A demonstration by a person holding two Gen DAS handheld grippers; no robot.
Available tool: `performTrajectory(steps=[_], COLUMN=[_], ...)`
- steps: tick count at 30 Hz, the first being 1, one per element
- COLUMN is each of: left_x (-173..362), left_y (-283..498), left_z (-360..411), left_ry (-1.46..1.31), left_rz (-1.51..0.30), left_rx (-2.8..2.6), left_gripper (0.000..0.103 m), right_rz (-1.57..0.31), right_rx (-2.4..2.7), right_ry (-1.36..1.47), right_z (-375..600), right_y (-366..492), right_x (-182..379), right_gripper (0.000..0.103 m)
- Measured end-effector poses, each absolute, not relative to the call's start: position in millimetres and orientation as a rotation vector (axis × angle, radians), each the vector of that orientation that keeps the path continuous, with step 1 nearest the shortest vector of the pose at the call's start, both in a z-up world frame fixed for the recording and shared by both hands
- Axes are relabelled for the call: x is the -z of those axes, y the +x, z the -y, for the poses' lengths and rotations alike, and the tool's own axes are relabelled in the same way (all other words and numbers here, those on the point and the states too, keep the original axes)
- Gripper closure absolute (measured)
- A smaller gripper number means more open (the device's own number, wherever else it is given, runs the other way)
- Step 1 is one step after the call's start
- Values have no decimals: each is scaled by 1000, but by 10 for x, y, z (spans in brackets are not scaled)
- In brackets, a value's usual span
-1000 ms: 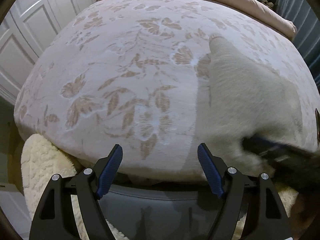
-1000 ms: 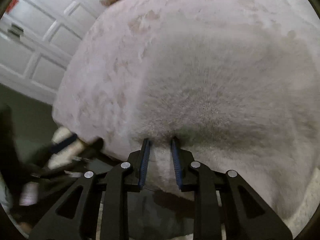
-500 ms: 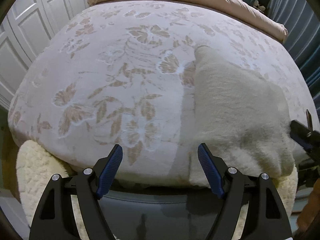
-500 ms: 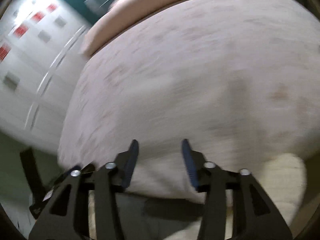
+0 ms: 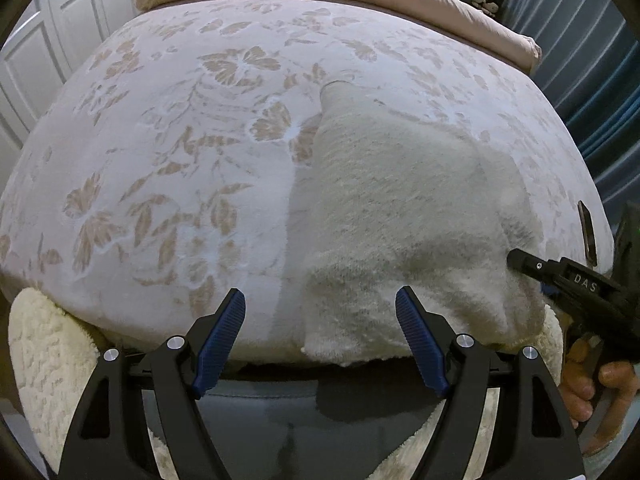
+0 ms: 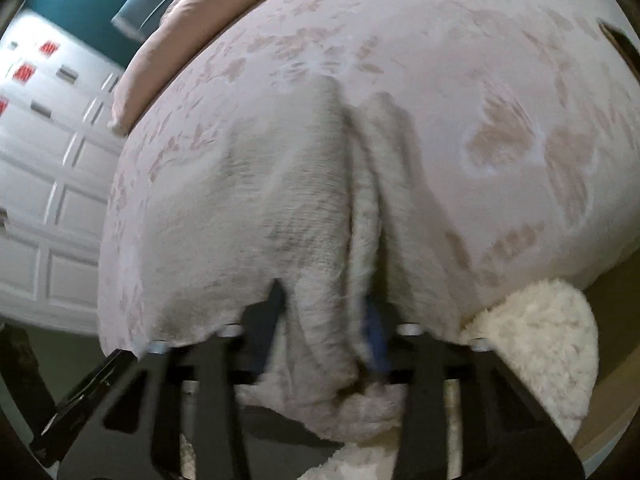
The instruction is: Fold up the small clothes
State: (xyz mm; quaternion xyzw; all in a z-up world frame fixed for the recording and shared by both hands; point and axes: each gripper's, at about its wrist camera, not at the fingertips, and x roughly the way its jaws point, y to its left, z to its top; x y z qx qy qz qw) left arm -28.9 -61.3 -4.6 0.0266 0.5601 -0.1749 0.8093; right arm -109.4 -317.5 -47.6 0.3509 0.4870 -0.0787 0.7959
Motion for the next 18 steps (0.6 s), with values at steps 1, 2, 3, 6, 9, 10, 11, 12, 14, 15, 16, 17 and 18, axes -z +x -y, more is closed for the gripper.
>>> performTrajectory(steps=[1, 2, 3, 6, 9, 10, 11, 12, 14, 15, 16, 17, 18], left_x=[47, 46, 35, -30, -83, -84, -70, -57, -30, -32, -37, -40, -31], left_y=[-287, -286, -292, -318, -329, -321, -316, -312, -303, -308, -311, -313, -309], left_z=[606, 602, 607, 645, 696, 721, 755, 771, 816, 828, 839, 848, 866], left_ry=[56, 55, 56, 79, 88, 95, 100, 101, 107, 111, 116, 120, 121], left_rz=[-1199, -1199, -1195, -1167, -1141, -1140, -1143, -1148, -1164, -1164, -1160, -1155, -1156], left_rx=[371, 369, 369, 380, 402, 406, 411, 413, 418, 419, 417, 415, 415], left_gripper=[28, 28, 28, 28, 28, 28, 28, 28, 28, 28, 28, 28, 28], right_rz=[-1041, -1023, -958, -698, -610, -685, -773, -930, -1046, -988, -928, -853, -820], right_rx=[163, 148, 95, -81, -124, -42, 35, 131, 201, 164, 127, 82, 69], right_ry=[706, 679, 659, 716, 767, 744, 714, 694, 737, 759, 767, 783, 791], right_z=[3121, 3063, 3017, 3026, 3165, 3231, 3270, 3334, 3368, 3344, 3320, 3301, 3295], right_y=[-1045, -1020, -1016, -1195, -1340, -1309, -1245, -1160, -1155, -1210, -1246, -1287, -1302], right_x=[383, 300, 87, -575, -638, -427, -206, 221, 589, 487, 341, 152, 74], right_gripper=[83, 86, 87, 87, 87, 87, 87, 88, 88, 88, 88, 88, 88])
